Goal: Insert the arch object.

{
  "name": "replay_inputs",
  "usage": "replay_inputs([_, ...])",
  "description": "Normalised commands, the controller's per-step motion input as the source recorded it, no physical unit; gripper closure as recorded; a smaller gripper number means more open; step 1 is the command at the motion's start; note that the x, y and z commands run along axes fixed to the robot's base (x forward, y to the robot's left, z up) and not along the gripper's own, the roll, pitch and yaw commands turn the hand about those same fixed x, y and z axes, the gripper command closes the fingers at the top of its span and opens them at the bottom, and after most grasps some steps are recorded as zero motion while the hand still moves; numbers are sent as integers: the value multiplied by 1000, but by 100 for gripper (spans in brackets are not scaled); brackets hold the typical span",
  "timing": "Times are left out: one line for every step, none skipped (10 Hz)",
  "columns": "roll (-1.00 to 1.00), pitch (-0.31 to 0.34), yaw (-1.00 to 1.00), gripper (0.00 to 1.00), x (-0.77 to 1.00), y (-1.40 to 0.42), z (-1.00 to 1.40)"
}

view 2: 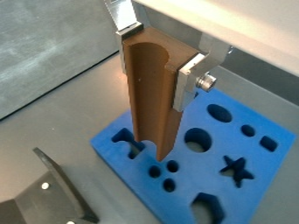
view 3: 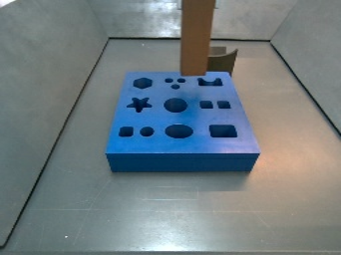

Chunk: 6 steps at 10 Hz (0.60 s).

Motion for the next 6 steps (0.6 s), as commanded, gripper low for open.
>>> replay_inputs([-20,0,-294,100,680,257,-183])
replay_inputs([0,-3,-300,100,674,154,-194])
replay_inputs([4,-41,-286,100,537,54,-271])
replay_inputs([44,-54,-260,100,483,0,-294])
replay_inputs([124,0,-26,100,257,0,-234])
replay_inputs([147,0,57,100,131,0,-220])
